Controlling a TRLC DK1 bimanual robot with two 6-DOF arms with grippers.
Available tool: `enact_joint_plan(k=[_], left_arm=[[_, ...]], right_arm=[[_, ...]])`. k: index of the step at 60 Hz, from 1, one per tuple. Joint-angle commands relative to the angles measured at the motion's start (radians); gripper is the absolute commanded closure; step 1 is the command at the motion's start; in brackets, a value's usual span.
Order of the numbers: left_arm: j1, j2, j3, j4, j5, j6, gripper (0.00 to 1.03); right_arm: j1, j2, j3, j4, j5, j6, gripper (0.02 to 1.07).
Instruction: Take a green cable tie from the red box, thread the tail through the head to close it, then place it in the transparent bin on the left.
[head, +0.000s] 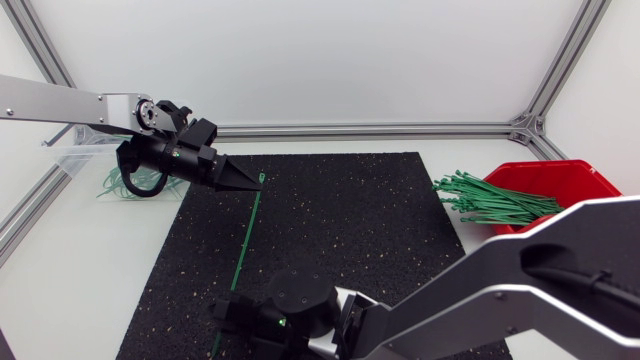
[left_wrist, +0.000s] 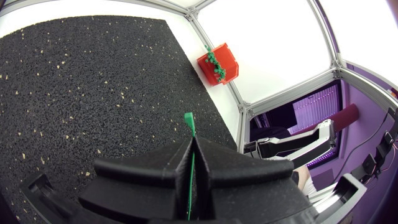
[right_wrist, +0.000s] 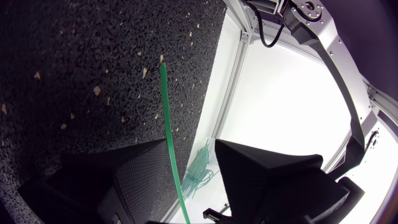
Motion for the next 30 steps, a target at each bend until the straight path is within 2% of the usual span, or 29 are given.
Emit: enact_joint_plan(k=[1,30], left_arm=[[-0.01,0.027,0.023,-0.02,-0.002,0.028,1.0],[-0.009,0.027,0.026,-0.024,-0.002,0.034,1.0]], right_arm=[[0.011,0.041,-0.024,-0.002,0.002,-0.037,0.54],[0.04,0.025,-0.055,0.014,0.008,-0.049,0.62]])
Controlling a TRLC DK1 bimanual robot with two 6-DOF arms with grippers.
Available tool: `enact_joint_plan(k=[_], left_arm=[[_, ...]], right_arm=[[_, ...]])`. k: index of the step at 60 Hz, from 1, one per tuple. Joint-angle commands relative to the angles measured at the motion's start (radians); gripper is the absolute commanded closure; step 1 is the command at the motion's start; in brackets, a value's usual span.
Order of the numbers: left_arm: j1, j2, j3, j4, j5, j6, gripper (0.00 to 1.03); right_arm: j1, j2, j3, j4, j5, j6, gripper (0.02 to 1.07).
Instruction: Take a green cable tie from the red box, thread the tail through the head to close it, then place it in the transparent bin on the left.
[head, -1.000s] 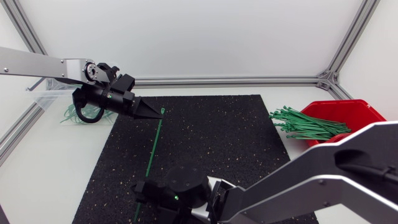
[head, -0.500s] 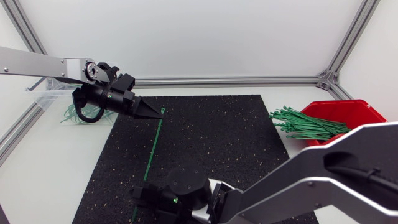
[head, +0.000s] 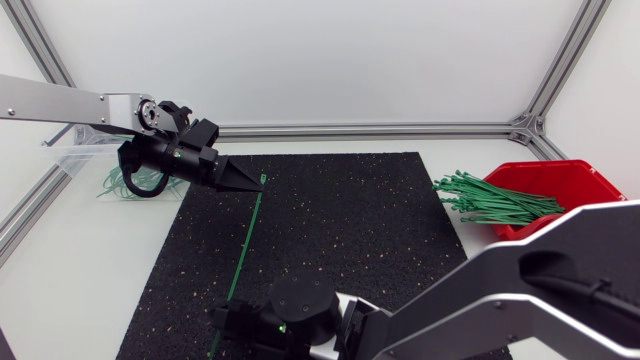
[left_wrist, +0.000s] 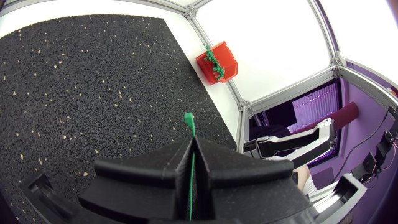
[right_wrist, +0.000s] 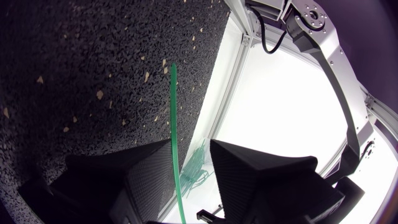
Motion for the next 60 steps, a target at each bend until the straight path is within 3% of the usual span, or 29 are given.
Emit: enact_joint_plan(k=[1,7,18,27,60], left_arm=[[0.0,0.027,0.026,-0.017,-0.002,0.024,1.0],[0.003,0.029,0.027,-0.016,0.0,0.024,1.0],[0.007,0.05,0.024,-0.016,0.018,0.028,1.0],[0.014,0.069,0.027,-0.016,0.06,0.028,1.0],[0.014,0.038,0.021,-0.019,0.075,0.031,1.0]], right_arm=[[0.017,0.022,-0.04,-0.013,-0.007,-0.015,0.62],[0.015,0.019,-0.045,-0.009,-0.009,-0.015,0.66],[0.002,0.018,-0.055,0.0,-0.018,-0.012,0.93],[0.0,0.021,-0.054,0.009,-0.019,-0.011,0.94],[-0.07,-0.007,-0.042,0.017,-0.05,0.002,1.01]])
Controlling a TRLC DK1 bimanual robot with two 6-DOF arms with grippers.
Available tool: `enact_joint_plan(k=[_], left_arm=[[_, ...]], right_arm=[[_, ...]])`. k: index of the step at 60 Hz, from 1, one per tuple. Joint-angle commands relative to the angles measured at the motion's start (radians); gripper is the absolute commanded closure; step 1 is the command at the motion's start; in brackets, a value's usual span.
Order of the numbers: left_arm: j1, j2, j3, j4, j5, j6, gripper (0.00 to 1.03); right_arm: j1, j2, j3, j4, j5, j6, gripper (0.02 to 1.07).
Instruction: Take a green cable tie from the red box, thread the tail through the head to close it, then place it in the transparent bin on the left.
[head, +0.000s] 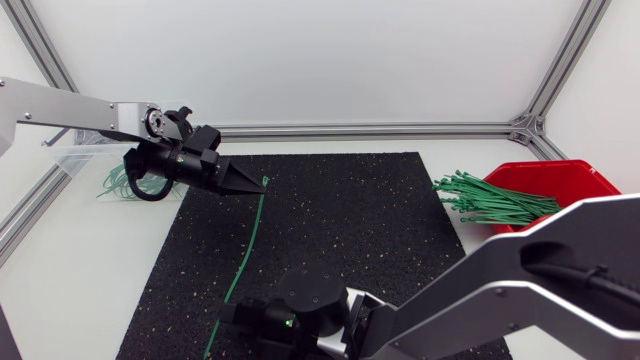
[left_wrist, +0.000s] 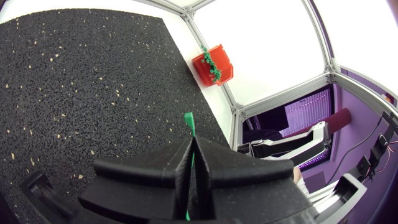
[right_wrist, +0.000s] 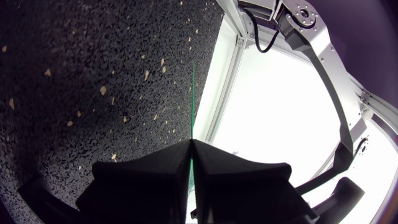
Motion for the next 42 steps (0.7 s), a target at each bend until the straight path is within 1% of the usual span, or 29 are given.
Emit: enact_joint_plan(k=[1,16,25,28,38,42], left_arm=[[0.009,-0.014,0.016,-0.019,0.018,0.027,1.0],[0.012,-0.033,0.005,-0.019,0.028,0.027,1.0],[0.012,-0.04,-0.003,-0.019,0.03,0.027,1.0],[0.012,-0.046,-0.006,-0.019,0.031,0.029,1.0],[0.012,-0.06,-0.013,-0.017,0.039,0.029,1.0],[0.01,-0.066,-0.015,-0.019,0.042,0.029,1.0]], right_arm=[[-0.03,-0.006,-0.026,-0.012,0.014,-0.006,1.01],[-0.043,-0.069,-0.035,-0.012,0.019,0.067,1.01],[-0.048,-0.114,-0.028,-0.014,0.028,0.161,1.01],[-0.05,-0.138,-0.012,-0.022,0.037,0.227,1.01],[-0.051,-0.17,-0.014,-0.032,0.06,0.339,1.01],[-0.051,-0.192,0.012,-0.08,0.081,0.425,1.01]])
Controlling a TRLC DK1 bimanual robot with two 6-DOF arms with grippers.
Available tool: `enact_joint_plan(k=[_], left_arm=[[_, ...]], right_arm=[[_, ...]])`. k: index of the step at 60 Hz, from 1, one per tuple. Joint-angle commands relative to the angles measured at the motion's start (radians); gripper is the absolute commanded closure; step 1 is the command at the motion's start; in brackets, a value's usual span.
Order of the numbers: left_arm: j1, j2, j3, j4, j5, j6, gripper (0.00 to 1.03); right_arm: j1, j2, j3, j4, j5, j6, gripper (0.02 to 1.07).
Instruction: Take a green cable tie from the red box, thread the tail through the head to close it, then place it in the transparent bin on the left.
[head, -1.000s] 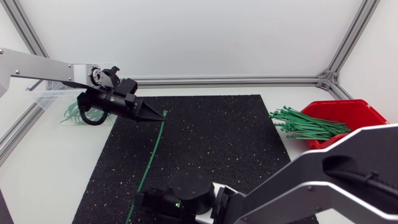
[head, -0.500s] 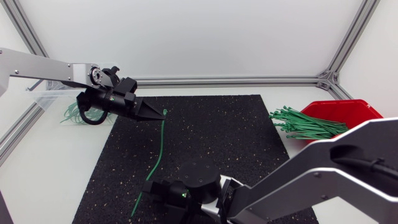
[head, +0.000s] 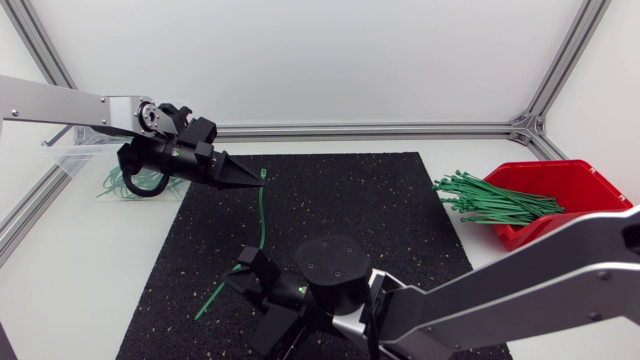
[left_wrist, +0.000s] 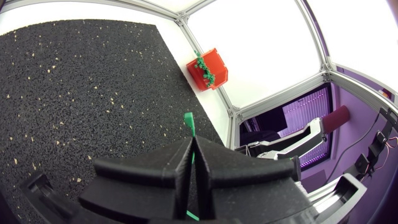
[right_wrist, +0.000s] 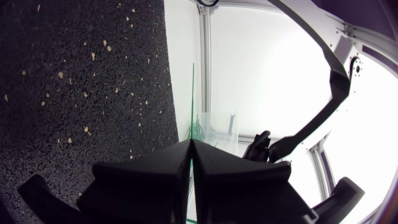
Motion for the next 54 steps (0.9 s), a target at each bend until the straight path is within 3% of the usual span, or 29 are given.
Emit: enact_joint_plan(k=[1,14,23,29,37,54], left_arm=[[0.003,-0.033,-0.015,-0.017,0.017,0.027,1.0],[0.0,-0.05,-0.027,-0.017,0.02,0.027,1.0],[-0.003,-0.058,-0.033,-0.015,0.022,0.027,1.0],[-0.005,-0.059,-0.036,-0.014,0.022,0.029,1.0],[-0.006,-0.067,-0.045,-0.012,0.022,0.029,1.0],[-0.009,-0.093,-0.079,0.024,0.033,0.029,1.0]], right_arm=[[-0.01,-0.043,0.039,-0.055,0.025,0.117,1.01],[-0.016,-0.083,0.122,-0.257,0.079,0.351,1.01],[-0.017,-0.11,0.14,-0.36,0.079,0.506,1.01],[-0.031,-0.129,0.182,-0.49,0.058,0.627,1.01],[-0.04,-0.147,0.182,-0.533,0.041,0.758,1.01],[-0.079,-0.191,0.263,-0.828,-0.149,1.074,1.01]])
